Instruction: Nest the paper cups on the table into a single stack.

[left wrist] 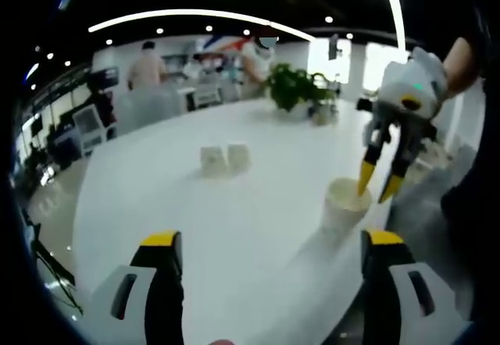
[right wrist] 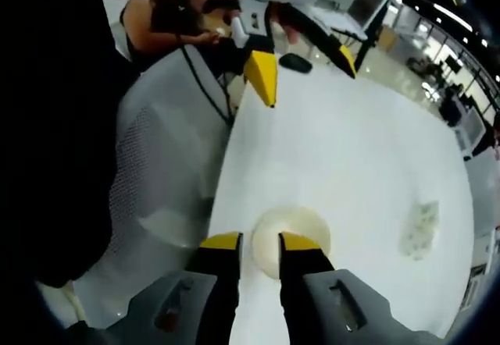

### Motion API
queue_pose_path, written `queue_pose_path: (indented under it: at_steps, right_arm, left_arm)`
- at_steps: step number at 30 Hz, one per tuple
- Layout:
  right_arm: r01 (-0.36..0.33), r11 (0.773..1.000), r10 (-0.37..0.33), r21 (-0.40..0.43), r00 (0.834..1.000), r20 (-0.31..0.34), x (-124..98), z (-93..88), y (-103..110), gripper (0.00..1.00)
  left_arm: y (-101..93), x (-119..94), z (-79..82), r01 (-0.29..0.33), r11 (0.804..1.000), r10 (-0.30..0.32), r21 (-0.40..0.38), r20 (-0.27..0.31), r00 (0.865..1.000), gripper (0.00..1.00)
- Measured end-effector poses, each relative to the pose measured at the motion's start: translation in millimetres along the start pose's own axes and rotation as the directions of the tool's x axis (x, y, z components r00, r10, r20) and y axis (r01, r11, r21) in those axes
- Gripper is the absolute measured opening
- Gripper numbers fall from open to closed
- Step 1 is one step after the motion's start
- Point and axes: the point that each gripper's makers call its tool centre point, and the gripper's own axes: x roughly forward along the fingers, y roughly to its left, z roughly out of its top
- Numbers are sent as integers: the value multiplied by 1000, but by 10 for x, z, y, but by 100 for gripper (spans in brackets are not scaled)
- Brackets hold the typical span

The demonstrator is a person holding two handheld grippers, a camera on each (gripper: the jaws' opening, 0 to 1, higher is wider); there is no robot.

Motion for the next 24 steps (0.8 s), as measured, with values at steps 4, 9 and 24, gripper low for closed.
queue_pose_path:
  at_steps: [4,9,24]
  right_arm:
    - [0,1000,0,-4,1000,2,-8,-9,-1,15]
    - [9,1000,-9,15,1000,15,-33,-5,-18,20]
    - [89,982,-112,167,984,139,-222,-21,-168,47]
  left_arm:
    - [0,1,-6,1,1000,-1,0,-1,1000,93]
    - [-2,5,-13,2,1000,-2,-5,1,1000,93]
    - [15,-10,5,-2,1000,2,0,5,1000,93]
